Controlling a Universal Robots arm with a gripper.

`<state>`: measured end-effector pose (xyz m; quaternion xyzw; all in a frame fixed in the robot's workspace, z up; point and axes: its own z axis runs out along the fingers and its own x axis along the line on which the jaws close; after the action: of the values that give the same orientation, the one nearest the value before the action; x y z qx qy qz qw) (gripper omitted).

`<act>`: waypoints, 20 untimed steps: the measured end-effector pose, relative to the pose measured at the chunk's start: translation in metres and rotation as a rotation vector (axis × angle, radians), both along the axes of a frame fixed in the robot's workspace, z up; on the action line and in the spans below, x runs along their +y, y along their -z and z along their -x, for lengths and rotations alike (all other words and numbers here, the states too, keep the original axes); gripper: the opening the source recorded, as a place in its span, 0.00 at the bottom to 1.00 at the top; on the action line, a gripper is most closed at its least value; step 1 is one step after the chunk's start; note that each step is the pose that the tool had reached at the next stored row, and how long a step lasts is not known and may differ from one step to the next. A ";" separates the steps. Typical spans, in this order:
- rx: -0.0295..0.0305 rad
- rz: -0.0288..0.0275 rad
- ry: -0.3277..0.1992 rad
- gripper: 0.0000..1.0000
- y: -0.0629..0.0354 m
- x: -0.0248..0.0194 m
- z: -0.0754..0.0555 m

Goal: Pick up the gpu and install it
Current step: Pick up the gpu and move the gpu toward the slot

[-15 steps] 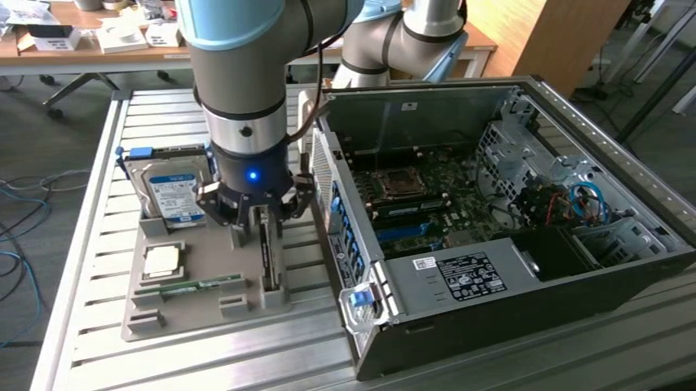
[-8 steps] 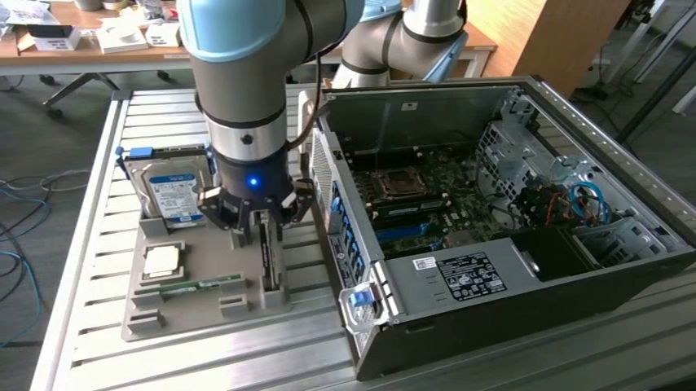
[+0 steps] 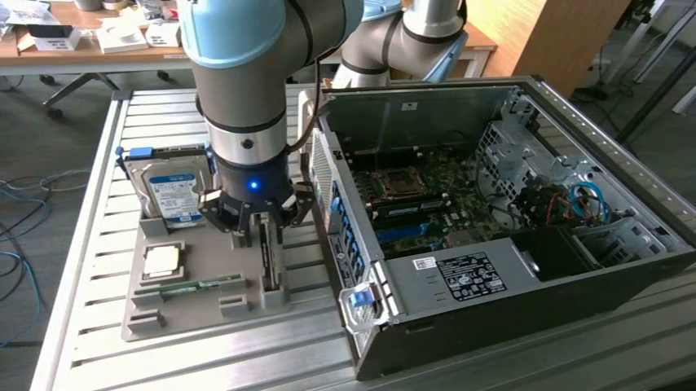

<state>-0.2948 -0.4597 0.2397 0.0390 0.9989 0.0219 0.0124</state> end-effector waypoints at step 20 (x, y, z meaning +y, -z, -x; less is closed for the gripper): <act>-0.0002 -0.0002 0.001 0.47 0.0059 0.0000 0.000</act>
<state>-0.2948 -0.4596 0.2338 0.0393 0.9989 0.0220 0.0125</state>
